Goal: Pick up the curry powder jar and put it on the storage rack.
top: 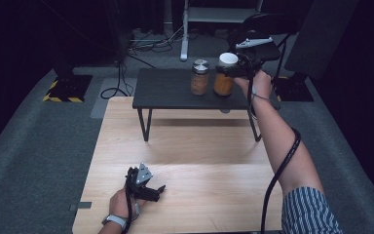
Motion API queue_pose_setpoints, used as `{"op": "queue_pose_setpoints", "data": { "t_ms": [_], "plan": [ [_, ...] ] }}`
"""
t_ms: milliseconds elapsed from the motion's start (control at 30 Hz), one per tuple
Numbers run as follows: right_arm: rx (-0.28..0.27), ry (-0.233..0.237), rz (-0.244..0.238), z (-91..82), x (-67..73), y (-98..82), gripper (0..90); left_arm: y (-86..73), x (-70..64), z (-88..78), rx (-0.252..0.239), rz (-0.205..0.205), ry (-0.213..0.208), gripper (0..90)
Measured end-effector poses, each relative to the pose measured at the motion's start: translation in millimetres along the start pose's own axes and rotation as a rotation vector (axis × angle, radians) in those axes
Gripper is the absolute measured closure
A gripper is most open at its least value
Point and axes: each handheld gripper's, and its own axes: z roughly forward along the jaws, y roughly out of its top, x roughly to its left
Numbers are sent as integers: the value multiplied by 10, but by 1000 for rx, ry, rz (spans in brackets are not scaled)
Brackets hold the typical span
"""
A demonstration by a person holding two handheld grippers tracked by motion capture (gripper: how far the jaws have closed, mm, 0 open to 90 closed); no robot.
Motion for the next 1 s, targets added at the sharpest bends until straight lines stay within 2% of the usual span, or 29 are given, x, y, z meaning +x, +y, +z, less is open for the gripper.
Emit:
{"op": "queue_pose_setpoints", "data": {
  "t_ms": [67,233,400,733,1000],
  "plan": [
    [-6,0,-4,-9,-12,-28,318,-1,-2,0,0,-1,1,9],
    [-23,9,-15,-22,-19,-103,206,0,-5,1,0,-3,4,9],
    [-45,17,-20,-152,-11,-173,175,0,-5,1,0,-3,4,9],
    [-79,-6,-35,-690,61,-337,169,-4,-13,-2,-2,-1,7,9],
    [-104,-40,-21,-1158,114,-591,168,-3,-13,-1,-2,-2,7,9]
  ]
}}
